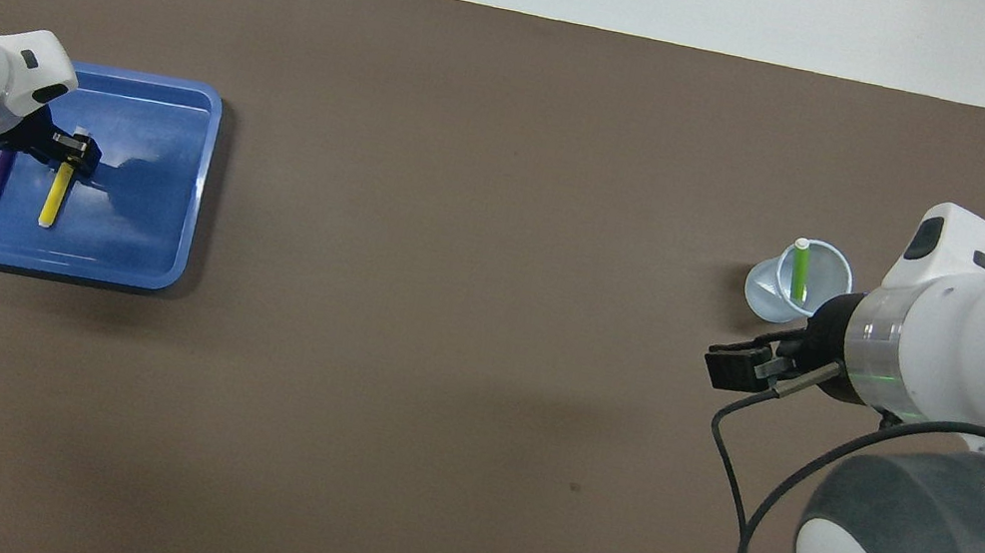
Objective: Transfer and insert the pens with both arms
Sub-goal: 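Grasp the yellow pen with the left gripper while the right gripper withdraws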
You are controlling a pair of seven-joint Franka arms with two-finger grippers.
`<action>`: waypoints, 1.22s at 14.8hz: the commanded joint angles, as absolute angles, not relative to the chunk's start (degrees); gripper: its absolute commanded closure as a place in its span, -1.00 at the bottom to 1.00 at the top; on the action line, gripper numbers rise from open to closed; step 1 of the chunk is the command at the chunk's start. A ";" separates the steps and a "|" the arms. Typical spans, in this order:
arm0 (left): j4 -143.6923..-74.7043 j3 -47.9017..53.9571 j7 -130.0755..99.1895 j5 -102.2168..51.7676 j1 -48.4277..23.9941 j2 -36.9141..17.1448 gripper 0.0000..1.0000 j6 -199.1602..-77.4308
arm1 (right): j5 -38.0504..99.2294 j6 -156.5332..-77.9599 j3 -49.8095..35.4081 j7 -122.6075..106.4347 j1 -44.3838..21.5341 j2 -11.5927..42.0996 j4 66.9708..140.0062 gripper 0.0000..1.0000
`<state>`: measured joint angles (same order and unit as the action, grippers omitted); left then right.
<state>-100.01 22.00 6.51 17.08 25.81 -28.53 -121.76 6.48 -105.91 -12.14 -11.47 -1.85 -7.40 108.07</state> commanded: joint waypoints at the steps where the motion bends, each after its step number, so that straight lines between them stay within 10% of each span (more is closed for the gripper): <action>1: -101.43 22.41 7.47 16.17 26.63 -27.77 -0.06 -121.64 | 7.21 -107.13 -12.39 -10.81 -1.23 -7.91 108.28 -1.00; 10: -101.95 22.33 7.47 15.91 26.72 -27.69 0.10 -121.64 | 7.21 -107.05 -11.86 -10.81 -0.79 -7.91 108.28 -1.00; 14: -101.95 22.32 7.38 15.30 26.63 -27.69 0.95 -121.64 | 7.21 -106.96 -11.78 -10.81 -0.88 -8.00 108.46 -1.00; 18: -101.52 22.32 7.29 12.31 26.72 -27.33 1.00 -120.77 | 7.12 -107.05 -11.87 -10.72 -1.41 -8.26 108.81 -1.00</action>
<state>-100.31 22.13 6.56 13.55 26.06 -28.06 -121.54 6.48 -106.76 -11.70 -11.44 -1.54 -7.40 108.07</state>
